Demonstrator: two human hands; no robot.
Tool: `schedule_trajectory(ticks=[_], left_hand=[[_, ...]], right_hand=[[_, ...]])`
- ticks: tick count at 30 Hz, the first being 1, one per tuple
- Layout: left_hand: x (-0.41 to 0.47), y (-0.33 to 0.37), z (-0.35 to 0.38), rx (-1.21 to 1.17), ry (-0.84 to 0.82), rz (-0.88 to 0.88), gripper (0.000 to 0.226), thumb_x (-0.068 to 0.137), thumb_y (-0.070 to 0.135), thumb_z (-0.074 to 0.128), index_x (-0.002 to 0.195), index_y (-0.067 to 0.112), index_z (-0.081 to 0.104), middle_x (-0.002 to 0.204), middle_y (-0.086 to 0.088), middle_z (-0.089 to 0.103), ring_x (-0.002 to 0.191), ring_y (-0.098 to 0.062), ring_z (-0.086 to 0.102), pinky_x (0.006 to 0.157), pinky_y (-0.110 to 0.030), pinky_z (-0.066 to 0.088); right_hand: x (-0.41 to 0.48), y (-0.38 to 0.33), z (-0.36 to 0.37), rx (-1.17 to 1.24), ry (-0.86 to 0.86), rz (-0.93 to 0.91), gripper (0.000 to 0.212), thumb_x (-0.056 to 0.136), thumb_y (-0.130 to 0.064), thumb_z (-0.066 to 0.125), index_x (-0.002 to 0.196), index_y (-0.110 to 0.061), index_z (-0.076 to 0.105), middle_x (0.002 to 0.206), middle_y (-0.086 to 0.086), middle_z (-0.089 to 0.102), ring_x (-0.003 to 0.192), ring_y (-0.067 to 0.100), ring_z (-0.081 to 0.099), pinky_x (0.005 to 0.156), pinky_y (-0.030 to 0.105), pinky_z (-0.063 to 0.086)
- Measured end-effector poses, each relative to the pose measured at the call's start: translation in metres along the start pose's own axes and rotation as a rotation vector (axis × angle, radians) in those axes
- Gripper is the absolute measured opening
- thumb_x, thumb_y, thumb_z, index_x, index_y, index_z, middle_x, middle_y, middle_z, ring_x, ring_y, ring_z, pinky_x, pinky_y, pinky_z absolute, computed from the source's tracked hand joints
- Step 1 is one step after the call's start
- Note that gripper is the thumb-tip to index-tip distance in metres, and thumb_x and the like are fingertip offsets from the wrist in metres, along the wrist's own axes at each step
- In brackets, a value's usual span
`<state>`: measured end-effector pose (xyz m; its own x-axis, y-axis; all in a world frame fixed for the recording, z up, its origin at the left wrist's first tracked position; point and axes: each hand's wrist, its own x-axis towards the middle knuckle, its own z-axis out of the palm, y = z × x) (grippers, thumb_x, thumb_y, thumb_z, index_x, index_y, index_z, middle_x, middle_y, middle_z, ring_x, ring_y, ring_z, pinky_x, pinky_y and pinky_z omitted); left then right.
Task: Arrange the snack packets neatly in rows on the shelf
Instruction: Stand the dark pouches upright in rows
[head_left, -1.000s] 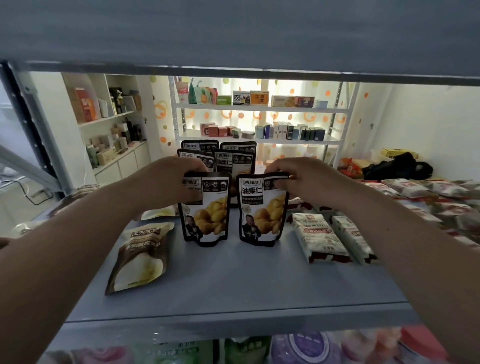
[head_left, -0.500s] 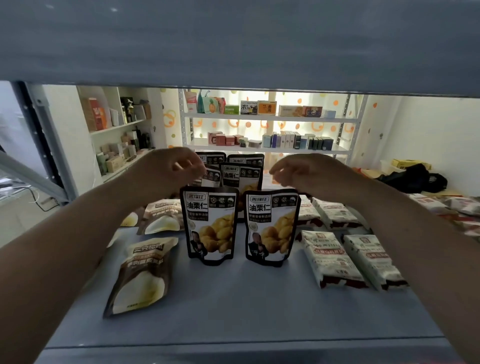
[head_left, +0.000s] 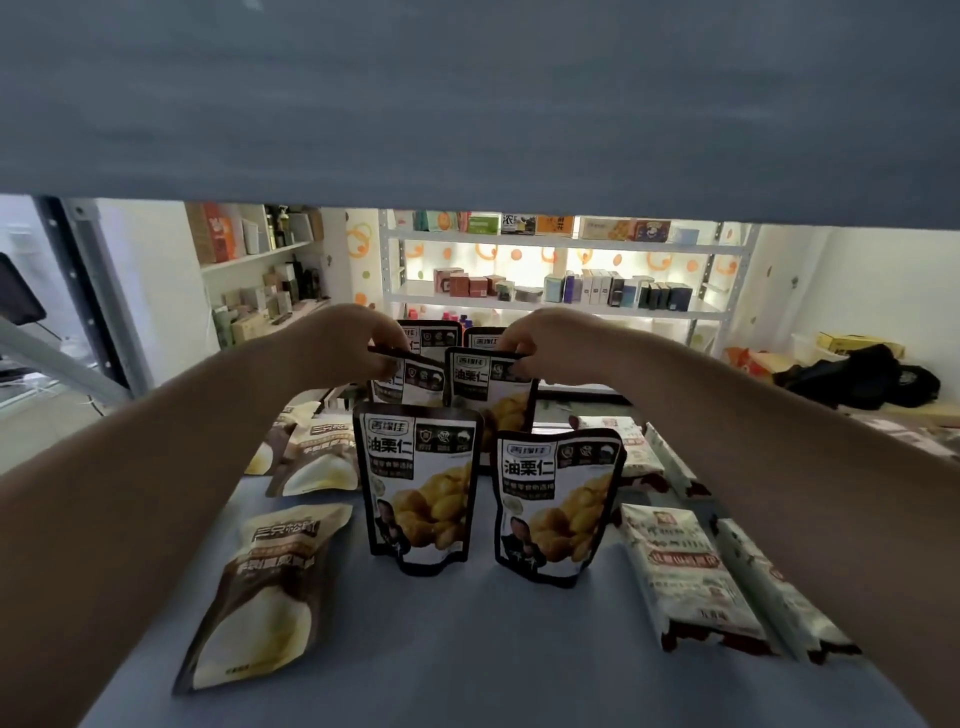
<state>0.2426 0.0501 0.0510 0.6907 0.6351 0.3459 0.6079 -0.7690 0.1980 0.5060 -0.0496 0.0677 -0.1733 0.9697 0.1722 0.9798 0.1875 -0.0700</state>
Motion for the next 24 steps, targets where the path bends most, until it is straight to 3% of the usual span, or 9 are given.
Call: schedule_trajectory(ticks=[4, 8, 12, 15, 19, 24], left_hand=[[-0.003, 0.003, 0.002, -0.065, -0.007, 0.016, 0.026, 0.081, 0.021, 0.075, 0.091, 0.043, 0.067, 0.083, 0.024, 0.061, 0.075, 0.014, 0.059, 0.062, -0.013, 0.043], [-0.003, 0.011, 0.003, -0.070, -0.010, 0.020, 0.017, 0.083, 0.019, 0.073, 0.090, 0.034, 0.070, 0.082, 0.018, 0.063, 0.070, 0.003, 0.061, 0.067, -0.021, 0.051], [-0.002, 0.023, 0.004, -0.085, -0.037, 0.047, 0.013, 0.084, 0.017, 0.072, 0.090, 0.029, 0.071, 0.084, 0.014, 0.065, 0.066, 0.005, 0.060, 0.063, -0.020, 0.050], [-0.001, 0.031, 0.004, -0.095, -0.055, 0.067, 0.013, 0.084, 0.019, 0.073, 0.088, 0.032, 0.070, 0.084, 0.015, 0.064, 0.068, 0.001, 0.062, 0.064, -0.022, 0.053], [-0.002, 0.036, 0.003, -0.036, -0.071, 0.088, 0.022, 0.084, 0.023, 0.072, 0.084, 0.043, 0.064, 0.080, 0.022, 0.061, 0.070, 0.006, 0.058, 0.062, -0.015, 0.041], [-0.005, 0.036, 0.000, -0.044, -0.096, 0.091, 0.025, 0.084, 0.023, 0.070, 0.081, 0.046, 0.062, 0.082, 0.020, 0.063, 0.079, 0.001, 0.058, 0.064, -0.019, 0.038]], right_hand=[[-0.012, 0.010, -0.003, 0.041, 0.008, 0.017, 0.031, 0.092, -0.023, 0.066, 0.122, -0.026, 0.066, 0.103, -0.011, 0.059, 0.076, -0.003, 0.048, 0.059, 0.015, 0.031], [-0.029, 0.018, -0.008, 0.059, -0.016, 0.061, 0.034, 0.092, -0.024, 0.067, 0.126, -0.029, 0.064, 0.106, -0.014, 0.060, 0.076, -0.009, 0.047, 0.060, 0.013, 0.031], [-0.042, 0.021, -0.011, 0.039, -0.032, 0.081, 0.032, 0.093, -0.026, 0.065, 0.125, -0.031, 0.064, 0.101, -0.017, 0.058, 0.078, -0.006, 0.050, 0.061, 0.016, 0.034], [-0.050, 0.023, -0.012, 0.034, -0.039, 0.087, 0.030, 0.093, -0.026, 0.065, 0.122, -0.032, 0.065, 0.098, -0.018, 0.058, 0.076, -0.009, 0.048, 0.060, 0.016, 0.034], [-0.056, 0.025, -0.013, 0.043, -0.029, 0.110, 0.029, 0.093, -0.025, 0.065, 0.121, -0.032, 0.066, 0.092, -0.023, 0.054, 0.078, -0.008, 0.049, 0.061, 0.017, 0.034], [-0.060, 0.027, -0.013, 0.047, -0.020, 0.140, 0.028, 0.092, -0.026, 0.066, 0.119, -0.033, 0.066, 0.092, -0.023, 0.055, 0.080, -0.004, 0.052, 0.061, 0.019, 0.036]])
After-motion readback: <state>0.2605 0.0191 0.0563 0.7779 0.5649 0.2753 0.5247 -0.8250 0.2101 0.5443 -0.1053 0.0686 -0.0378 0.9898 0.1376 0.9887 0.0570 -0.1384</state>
